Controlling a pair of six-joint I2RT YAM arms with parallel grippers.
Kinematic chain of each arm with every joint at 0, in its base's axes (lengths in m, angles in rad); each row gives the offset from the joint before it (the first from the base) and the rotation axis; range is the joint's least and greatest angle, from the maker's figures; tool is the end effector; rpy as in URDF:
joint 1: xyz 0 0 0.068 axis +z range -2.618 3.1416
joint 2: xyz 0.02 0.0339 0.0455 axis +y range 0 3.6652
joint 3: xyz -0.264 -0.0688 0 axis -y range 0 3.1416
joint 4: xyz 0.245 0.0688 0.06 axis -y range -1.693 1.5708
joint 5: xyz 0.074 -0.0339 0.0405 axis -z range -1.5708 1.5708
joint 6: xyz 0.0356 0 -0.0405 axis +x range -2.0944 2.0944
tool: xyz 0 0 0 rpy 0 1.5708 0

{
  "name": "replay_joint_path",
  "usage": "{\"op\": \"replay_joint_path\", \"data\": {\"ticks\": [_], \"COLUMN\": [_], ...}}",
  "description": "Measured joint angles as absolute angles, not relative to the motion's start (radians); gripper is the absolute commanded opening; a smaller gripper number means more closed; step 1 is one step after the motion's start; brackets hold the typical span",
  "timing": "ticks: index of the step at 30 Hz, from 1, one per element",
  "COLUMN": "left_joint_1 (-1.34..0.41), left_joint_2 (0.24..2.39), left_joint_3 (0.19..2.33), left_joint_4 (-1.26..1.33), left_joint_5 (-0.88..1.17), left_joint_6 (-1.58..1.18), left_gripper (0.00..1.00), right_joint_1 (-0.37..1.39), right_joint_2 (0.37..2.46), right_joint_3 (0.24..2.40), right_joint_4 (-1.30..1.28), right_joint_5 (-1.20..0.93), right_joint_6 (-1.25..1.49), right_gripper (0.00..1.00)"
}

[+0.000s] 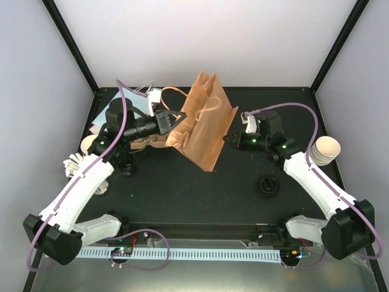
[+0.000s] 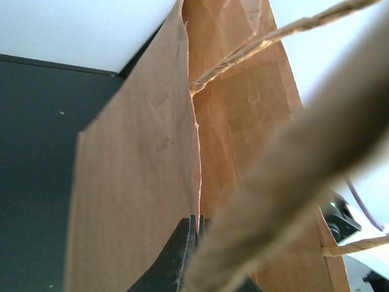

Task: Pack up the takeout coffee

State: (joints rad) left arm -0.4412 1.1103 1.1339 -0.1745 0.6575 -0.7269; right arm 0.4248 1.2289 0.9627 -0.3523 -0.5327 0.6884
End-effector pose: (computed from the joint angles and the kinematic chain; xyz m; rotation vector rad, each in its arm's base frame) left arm 0.2142 -0.1252 0.4004 0.2710 1.8911 -1.3905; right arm 0.2376 0.1273 0.2950 -0.0188 2.3552 1.1757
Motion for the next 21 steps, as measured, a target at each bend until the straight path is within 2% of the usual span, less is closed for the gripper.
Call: {"op": "replay_joint_path", "data": {"ticks": [9,21], "left_joint_1": [-0.274,-0.132], "left_joint_2": [1.086,1.053], "left_joint_3": [1.134,1.129], "left_joint_4": [-0.260,-0.373], "left_joint_5": [0.720,0.772], "left_joint_6": [-0.691,-0.599], "left_gripper": [0.01,0.02], "right_joint_1": [0.367,0.223], "right_joint_2": [1.114,1.026], "right_joint_3": [0.894,0.801], "right_joint_4": [-0.377,-0.334], "right_joint_5": [-0.587,-0.805], "right_joint_6": [0.657,0.606], "right_gripper": [0.01,0.01]}}
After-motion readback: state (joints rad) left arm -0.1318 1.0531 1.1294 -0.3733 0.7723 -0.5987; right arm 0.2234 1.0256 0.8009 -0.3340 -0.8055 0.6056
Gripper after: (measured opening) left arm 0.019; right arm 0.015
